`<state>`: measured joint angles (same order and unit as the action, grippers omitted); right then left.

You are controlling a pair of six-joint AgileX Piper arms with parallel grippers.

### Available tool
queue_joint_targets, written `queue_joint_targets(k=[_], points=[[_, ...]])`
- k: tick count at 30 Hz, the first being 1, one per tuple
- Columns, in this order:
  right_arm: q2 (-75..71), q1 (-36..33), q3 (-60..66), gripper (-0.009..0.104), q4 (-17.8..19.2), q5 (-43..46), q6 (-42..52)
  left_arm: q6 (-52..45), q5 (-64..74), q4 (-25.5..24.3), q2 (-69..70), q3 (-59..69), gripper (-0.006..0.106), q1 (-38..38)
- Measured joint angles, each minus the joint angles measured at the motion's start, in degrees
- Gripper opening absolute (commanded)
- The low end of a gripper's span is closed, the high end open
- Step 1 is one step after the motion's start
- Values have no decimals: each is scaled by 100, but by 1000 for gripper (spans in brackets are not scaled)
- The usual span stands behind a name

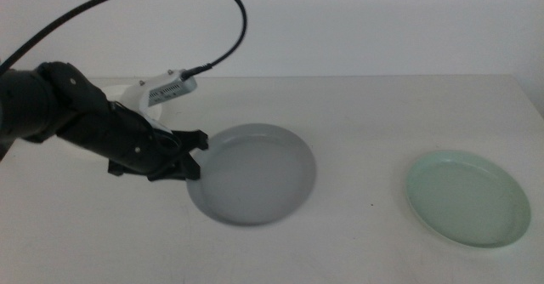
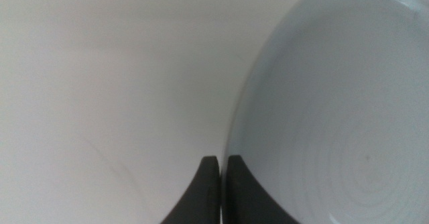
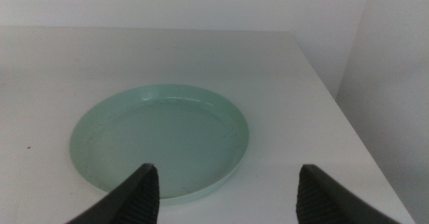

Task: Stack the three bowls on top of each other.

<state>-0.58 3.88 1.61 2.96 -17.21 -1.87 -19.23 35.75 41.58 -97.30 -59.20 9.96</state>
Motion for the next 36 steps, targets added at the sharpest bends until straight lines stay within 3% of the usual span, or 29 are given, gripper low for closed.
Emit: queue_joint_targets(k=[12, 18, 21, 23, 26, 31, 33, 36], points=[[0, 0, 0, 52, 0, 0, 0, 584, -1012, -9, 151, 681, 0, 1540], [0, 0, 0, 52, 0, 0, 0, 675, -1404, 10, -250, 681, 1, 1885], [0, 0, 0, 52, 0, 0, 0, 698, -1449, 24, -391, 681, 7, 1915], [0, 0, 0, 52, 0, 0, 0, 717, -1462, 24, -410, 681, 15, 1920], [0, 0, 0, 52, 0, 0, 0, 716, -1475, 30, -410, 681, 36, 1921], [0, 0, 0, 52, 0, 0, 0, 661, -1428, -1, -370, 676, 87, 1921], [0, 0, 0, 52, 0, 0, 0, 539, -1309, -53, -249, 671, 102, 1894], [0, 0, 0, 52, 0, 0, 0, 354, -1193, -198, 132, 671, 105, 1758]])
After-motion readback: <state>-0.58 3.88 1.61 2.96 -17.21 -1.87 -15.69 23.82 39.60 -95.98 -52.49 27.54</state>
